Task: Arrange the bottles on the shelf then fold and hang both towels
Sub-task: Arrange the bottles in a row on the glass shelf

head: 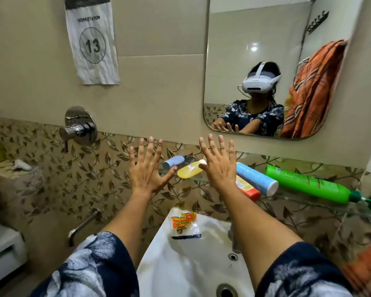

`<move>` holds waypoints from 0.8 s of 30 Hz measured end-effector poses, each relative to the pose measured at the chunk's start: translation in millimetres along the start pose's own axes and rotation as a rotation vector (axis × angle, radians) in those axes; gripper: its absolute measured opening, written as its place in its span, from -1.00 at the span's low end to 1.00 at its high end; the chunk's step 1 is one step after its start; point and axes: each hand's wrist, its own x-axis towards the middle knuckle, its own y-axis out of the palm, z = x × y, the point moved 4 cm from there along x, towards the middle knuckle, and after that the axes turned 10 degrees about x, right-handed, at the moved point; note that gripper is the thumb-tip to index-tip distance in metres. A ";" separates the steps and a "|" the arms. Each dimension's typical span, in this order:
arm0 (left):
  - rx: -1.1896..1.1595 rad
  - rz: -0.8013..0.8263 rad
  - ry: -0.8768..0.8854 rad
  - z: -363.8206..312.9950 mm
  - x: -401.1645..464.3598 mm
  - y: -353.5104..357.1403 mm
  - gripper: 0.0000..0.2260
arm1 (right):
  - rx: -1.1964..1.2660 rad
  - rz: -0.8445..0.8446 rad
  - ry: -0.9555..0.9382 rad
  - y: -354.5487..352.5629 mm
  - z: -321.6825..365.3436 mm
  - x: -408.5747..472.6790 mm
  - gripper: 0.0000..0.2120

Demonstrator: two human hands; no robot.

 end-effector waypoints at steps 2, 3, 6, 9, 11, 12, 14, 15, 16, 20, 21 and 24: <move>0.013 -0.023 -0.012 -1.1 2.3 1.4 -0.16 | -0.038 0.048 -0.008 5.2 3.1 2.8 -0.19; 0.029 -0.039 -0.018 -1.8 3.3 3.3 -0.16 | -0.051 0.062 -0.017 8.9 4.3 3.4 -0.18; 0.051 -0.029 -0.022 -2.5 10.7 16.0 -0.17 | -0.026 0.121 -0.053 20.9 8.6 8.8 -0.19; -0.036 0.027 -0.001 -6.5 25.1 27.9 -0.23 | 0.027 0.231 -0.078 32.0 11.8 19.7 -0.19; -0.176 0.095 0.019 -12.0 35.9 36.8 -0.29 | 0.093 0.341 -0.089 39.3 16.2 27.2 -0.19; -0.263 0.145 0.030 -15.7 41.3 41.6 -0.32 | 0.139 0.394 -0.073 42.1 17.0 31.1 -0.21; -0.409 0.286 0.028 -22.7 51.5 50.8 -0.36 | 0.220 0.485 -0.021 44.1 14.9 39.7 -0.27; -0.459 0.354 0.020 -25.7 56.4 55.0 -0.37 | 0.240 0.522 -0.002 44.7 14.5 44.2 -0.31; -0.489 0.405 0.015 -28.8 60.8 58.3 -0.38 | 0.250 0.548 0.009 44.9 14.9 47.4 -0.36; -0.560 0.465 0.016 -36.3 73.8 67.2 -0.49 | 0.259 0.585 0.054 46.4 18.0 54.3 -0.46; -0.572 0.466 0.014 -36.1 76.7 69.3 -0.52 | 0.275 0.584 0.066 47.5 19.4 55.2 -0.47; -0.614 0.484 -0.041 -33.5 84.3 74.9 -0.61 | 0.301 0.565 0.086 49.8 22.6 55.8 -0.49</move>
